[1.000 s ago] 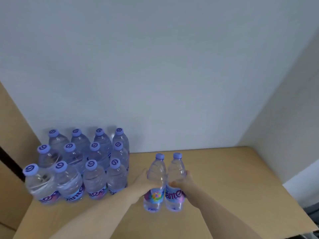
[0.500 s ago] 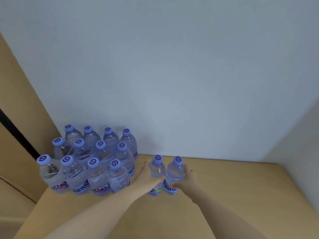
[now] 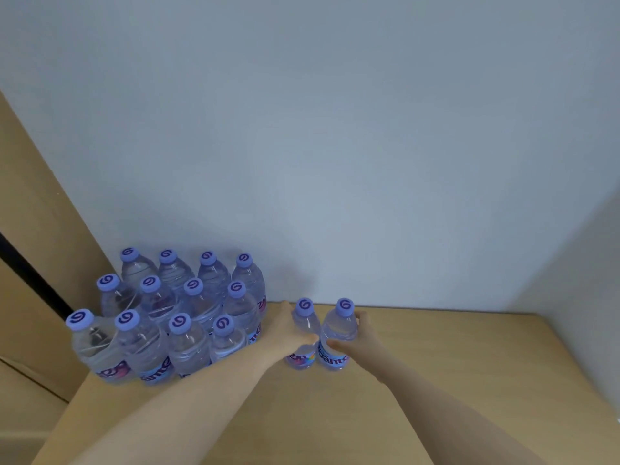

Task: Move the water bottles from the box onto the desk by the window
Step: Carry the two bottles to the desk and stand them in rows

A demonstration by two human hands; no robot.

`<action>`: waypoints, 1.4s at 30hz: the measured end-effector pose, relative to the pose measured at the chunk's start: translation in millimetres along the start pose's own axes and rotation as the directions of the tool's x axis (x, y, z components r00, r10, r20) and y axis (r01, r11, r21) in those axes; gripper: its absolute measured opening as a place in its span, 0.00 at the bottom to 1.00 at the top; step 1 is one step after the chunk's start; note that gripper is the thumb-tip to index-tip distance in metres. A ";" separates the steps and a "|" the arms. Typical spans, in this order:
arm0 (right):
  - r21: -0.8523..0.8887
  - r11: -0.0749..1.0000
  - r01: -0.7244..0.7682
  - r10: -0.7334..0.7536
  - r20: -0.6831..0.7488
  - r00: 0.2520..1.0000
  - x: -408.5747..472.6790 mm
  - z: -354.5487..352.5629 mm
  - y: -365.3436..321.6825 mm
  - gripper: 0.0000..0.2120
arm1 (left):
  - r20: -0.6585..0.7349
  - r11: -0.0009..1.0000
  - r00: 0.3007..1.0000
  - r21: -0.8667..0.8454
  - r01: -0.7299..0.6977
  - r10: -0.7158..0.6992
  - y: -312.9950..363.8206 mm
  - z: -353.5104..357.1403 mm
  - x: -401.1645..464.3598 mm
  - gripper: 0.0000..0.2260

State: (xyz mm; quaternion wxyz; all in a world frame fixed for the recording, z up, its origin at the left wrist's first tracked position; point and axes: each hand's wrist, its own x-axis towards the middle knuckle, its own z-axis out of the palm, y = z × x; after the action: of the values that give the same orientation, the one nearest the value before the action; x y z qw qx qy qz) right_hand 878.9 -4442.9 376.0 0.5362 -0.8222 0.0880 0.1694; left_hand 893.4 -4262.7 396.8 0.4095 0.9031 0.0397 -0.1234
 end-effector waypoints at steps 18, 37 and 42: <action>-0.157 0.984 0.087 -0.087 0.009 0.996 41.2 -0.5 -43.6 0.22 | -0.176 0.941 0.930 -0.167 0.294 -0.322 13.8 -9.2 37.4 0.32; -0.112 0.987 0.119 -0.139 -0.197 0.970 79.5 45.6 -40.7 0.21 | -0.219 0.646 0.729 -0.665 0.375 -0.648 16.1 3.1 78.3 0.32; -0.102 0.989 0.109 -0.129 -0.214 0.968 79.8 48.8 -40.5 0.22 | -0.226 0.647 0.712 -0.651 0.397 -0.665 13.2 4.4 76.7 0.27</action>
State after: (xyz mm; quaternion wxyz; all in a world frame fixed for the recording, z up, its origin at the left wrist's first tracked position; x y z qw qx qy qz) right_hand 957.2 -4378.9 362.8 0.4948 -0.8630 0.0897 0.0487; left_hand 968.9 -4277.0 384.1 0.5766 0.6898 0.4377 -0.0135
